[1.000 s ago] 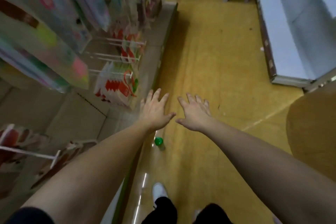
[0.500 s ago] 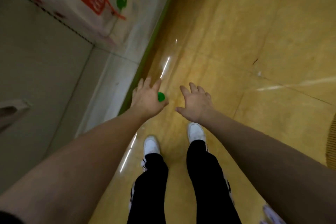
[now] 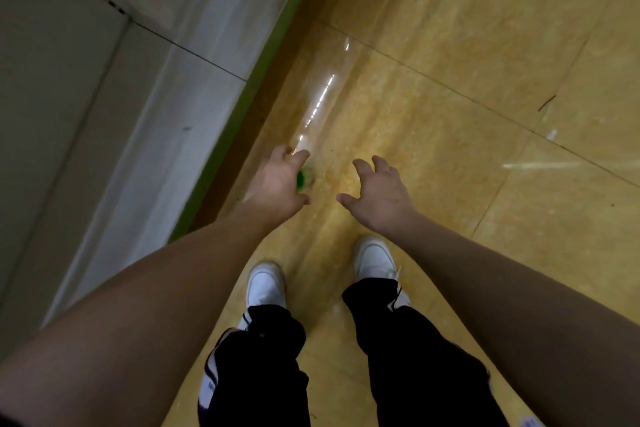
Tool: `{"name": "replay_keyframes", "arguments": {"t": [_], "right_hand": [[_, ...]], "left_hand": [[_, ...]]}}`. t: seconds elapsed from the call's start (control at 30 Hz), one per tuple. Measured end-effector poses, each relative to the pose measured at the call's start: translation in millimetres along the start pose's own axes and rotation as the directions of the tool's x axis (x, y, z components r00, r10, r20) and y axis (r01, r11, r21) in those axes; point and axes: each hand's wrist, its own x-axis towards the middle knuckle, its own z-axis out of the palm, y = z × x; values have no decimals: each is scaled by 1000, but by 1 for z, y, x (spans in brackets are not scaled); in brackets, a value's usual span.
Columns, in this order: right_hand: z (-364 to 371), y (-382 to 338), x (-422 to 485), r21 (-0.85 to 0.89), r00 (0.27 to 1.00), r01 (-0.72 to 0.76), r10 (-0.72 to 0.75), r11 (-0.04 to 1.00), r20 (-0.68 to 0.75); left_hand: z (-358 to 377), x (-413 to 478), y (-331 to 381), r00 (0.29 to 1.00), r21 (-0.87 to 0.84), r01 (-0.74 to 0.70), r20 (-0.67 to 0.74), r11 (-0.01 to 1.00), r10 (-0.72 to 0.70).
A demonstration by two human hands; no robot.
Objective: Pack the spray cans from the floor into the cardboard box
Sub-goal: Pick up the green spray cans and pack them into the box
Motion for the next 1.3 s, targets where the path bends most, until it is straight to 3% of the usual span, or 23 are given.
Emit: {"name": "replay_keyframes", "arguments": {"t": [0.13,0.33,0.73,0.93,1.1,1.3], "right_hand": [[1,2,-3,35,1000,-12,12,999,-6],[-44,-8,-53,56,998,-48,50,997,-45],[-267,-78,-239,20,949,-93,94,995,-300],[-366,-118,-368,40,878,-120,125,992,-462],[-432,-147,-467,47,790,-110,116,993,-602],[-490,-159,-551,-40,684,-65,15,997,-729]], "left_hand": [[2,-2,-2,996,-41,-54,-71,998,51],[-48,-45,24,995,-2,-92,-41,996,92],[-299,-185,141,952,72,-217,-205,973,228],[-434,-279,195,897,168,-305,-280,938,342],[-519,-359,233,791,270,-388,-392,881,469],[-583,-439,261,663,262,-408,-573,874,481]]}}
